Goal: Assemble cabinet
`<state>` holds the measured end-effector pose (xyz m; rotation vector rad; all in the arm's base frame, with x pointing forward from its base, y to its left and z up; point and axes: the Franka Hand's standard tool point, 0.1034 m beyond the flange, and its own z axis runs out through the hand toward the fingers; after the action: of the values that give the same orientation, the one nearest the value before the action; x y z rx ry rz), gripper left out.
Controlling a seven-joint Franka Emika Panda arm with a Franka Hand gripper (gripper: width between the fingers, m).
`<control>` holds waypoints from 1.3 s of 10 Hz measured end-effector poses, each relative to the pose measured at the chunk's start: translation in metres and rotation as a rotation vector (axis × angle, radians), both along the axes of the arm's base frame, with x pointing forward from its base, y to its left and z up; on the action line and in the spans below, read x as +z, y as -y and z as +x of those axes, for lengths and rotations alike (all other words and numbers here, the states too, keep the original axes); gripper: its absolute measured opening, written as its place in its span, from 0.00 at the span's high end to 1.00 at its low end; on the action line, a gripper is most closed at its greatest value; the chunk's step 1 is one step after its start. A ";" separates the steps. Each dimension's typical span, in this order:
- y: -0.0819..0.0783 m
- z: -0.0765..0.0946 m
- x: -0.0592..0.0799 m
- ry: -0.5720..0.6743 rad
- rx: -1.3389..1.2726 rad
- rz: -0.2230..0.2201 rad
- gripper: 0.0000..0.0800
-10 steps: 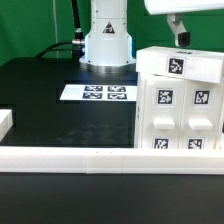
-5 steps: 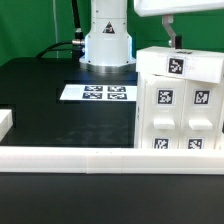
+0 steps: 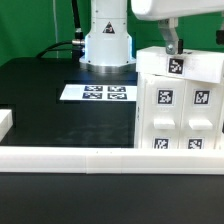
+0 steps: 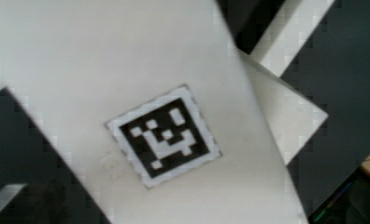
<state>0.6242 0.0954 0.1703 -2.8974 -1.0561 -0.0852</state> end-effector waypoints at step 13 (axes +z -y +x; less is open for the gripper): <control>0.011 -0.006 -0.015 0.011 0.194 -0.036 0.31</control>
Offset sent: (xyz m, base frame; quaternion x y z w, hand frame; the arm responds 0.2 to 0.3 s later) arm -0.0032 -0.0012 -0.0060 0.0013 0.0031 -0.1919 0.9814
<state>0.6181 0.0842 0.1553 -2.8104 -1.3471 -0.0739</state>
